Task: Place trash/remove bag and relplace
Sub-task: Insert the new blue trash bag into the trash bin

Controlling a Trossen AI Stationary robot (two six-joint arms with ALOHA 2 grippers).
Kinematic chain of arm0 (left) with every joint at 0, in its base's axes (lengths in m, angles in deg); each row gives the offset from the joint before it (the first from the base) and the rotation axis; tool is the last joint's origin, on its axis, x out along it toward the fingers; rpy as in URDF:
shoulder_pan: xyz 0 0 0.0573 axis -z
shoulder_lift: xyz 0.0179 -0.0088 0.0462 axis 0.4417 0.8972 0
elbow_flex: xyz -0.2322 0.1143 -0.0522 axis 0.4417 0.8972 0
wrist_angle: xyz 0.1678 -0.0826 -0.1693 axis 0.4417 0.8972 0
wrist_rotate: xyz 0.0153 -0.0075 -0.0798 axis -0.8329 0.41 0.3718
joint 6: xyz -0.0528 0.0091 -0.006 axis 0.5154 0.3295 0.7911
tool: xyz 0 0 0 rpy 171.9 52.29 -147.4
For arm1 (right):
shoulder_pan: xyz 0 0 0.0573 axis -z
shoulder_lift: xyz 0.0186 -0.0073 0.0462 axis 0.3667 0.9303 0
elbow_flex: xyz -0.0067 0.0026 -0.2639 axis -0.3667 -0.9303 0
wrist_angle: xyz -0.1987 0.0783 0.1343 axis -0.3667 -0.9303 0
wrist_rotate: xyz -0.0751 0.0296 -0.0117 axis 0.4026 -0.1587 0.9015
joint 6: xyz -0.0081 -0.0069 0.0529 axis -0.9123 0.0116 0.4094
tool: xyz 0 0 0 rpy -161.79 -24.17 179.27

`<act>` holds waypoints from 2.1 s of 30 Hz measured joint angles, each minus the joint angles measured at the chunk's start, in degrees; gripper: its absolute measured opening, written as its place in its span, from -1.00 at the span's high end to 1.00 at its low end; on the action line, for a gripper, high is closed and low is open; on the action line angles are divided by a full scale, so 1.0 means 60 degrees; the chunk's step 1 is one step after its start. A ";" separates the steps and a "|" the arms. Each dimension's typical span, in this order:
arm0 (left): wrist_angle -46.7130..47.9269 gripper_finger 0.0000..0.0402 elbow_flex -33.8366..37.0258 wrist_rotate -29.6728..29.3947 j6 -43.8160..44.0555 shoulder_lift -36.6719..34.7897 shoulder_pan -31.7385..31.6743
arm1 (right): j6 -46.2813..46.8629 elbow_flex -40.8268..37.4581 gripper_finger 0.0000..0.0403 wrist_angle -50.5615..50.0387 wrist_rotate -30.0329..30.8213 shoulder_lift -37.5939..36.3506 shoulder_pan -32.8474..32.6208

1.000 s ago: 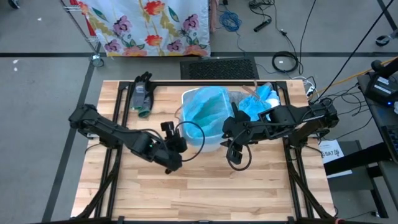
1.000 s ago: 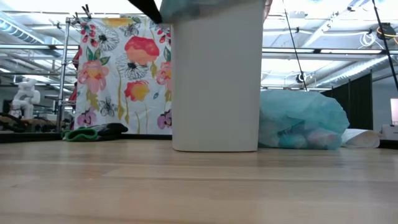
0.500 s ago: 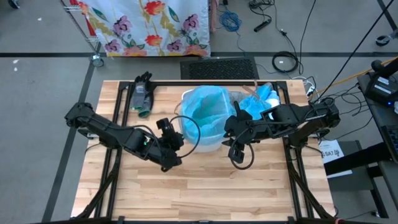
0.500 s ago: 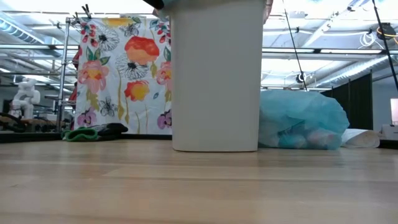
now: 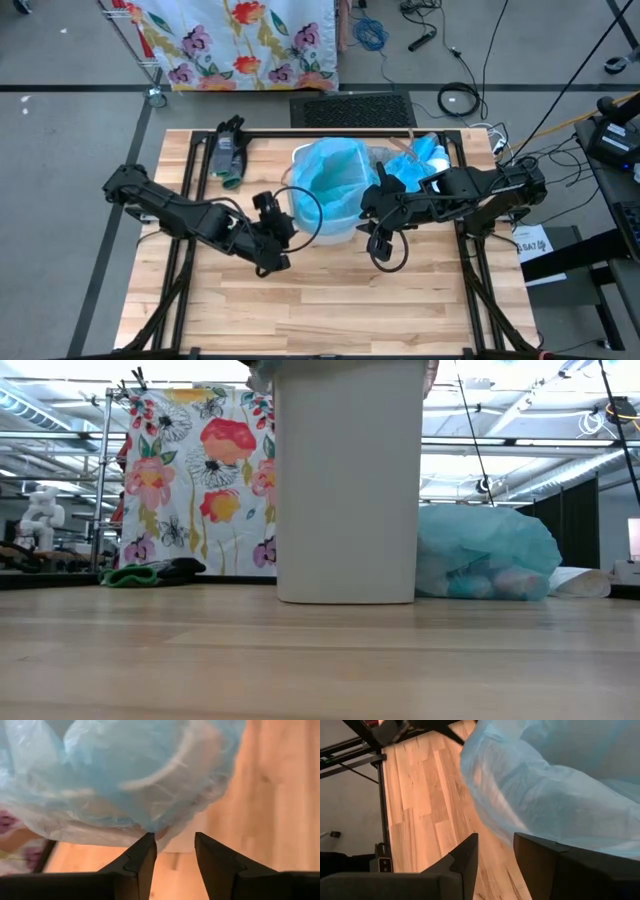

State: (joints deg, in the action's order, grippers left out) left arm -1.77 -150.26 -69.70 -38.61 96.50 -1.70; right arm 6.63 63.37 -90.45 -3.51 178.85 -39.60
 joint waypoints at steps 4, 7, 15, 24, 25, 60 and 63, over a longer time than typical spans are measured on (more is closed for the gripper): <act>0.0100 0.28 -0.0381 0.0557 0.0004 -0.0004 0.0000 | 0.0008 0.0000 0.41 0.0000 0.0004 0.0000 -0.0004; 0.0151 0.28 -0.0584 0.0605 -0.0086 -0.0004 0.0000 | -0.0004 0.0000 0.41 -0.0039 0.0004 0.0000 -0.0004; 0.0814 0.28 -0.1026 0.0553 -0.0092 -0.0011 0.0000 | 0.0149 0.0000 0.41 -0.0303 0.0004 0.0000 -0.0002; 0.1210 0.28 -0.1047 -0.0499 0.0427 -0.0221 0.0176 | 0.0656 0.0000 0.41 -0.0758 0.0032 -0.0004 -0.0004; 0.1246 0.28 -0.1047 -0.0764 0.0575 -0.0324 0.0222 | 0.0743 0.0000 0.41 -0.0911 0.0118 -0.0007 -0.0003; -0.0951 0.28 -0.0937 0.7165 -0.4283 -0.0861 -0.7283 | -0.1634 0.0000 0.41 -0.1475 0.0164 -0.0441 0.3984; -0.0961 0.28 -0.0937 0.7839 -0.4273 -0.0512 -0.7497 | -0.1694 0.0000 0.41 -0.1449 0.0154 -0.0441 0.4095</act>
State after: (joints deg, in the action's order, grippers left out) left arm -7.53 -155.88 -22.67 -64.25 93.43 -46.68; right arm -3.54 63.37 -99.14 -2.59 176.20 -15.03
